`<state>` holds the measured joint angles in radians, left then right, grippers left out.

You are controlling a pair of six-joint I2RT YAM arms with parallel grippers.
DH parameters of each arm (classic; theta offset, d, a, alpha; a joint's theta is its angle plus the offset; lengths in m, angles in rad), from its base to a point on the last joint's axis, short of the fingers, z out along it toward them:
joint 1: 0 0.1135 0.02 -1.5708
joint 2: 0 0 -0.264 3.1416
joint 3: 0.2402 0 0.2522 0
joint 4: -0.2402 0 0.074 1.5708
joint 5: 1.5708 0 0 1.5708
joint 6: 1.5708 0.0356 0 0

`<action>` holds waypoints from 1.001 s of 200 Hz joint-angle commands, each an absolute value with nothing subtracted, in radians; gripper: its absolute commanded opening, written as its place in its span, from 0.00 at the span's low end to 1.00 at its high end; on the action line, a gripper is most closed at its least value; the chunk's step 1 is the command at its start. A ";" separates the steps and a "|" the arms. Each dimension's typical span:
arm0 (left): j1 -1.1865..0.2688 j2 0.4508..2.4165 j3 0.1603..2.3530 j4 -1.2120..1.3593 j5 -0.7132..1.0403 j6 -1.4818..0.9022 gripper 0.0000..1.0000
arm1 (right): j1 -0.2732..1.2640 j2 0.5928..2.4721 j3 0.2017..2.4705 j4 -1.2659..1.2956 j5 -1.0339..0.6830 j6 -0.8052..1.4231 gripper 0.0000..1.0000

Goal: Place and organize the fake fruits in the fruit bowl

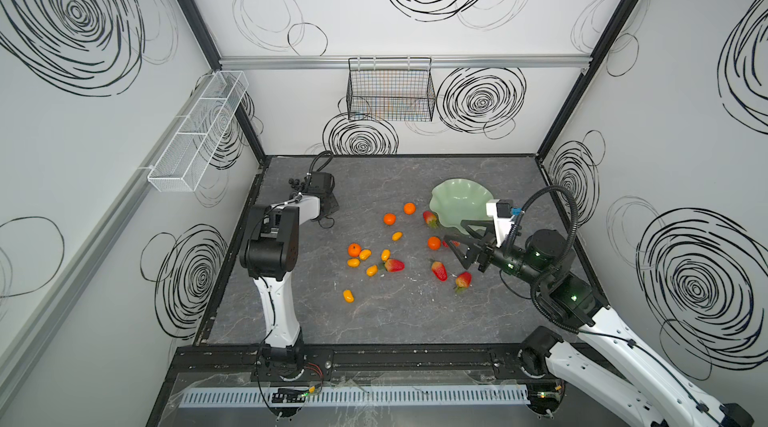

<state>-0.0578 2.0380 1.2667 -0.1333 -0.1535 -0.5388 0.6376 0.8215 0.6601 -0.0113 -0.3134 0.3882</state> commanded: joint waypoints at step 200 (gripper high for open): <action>-0.420 1.727 0.973 -0.148 0.013 -0.615 0.00 | 0.605 0.823 0.627 -0.075 -0.119 0.424 0.93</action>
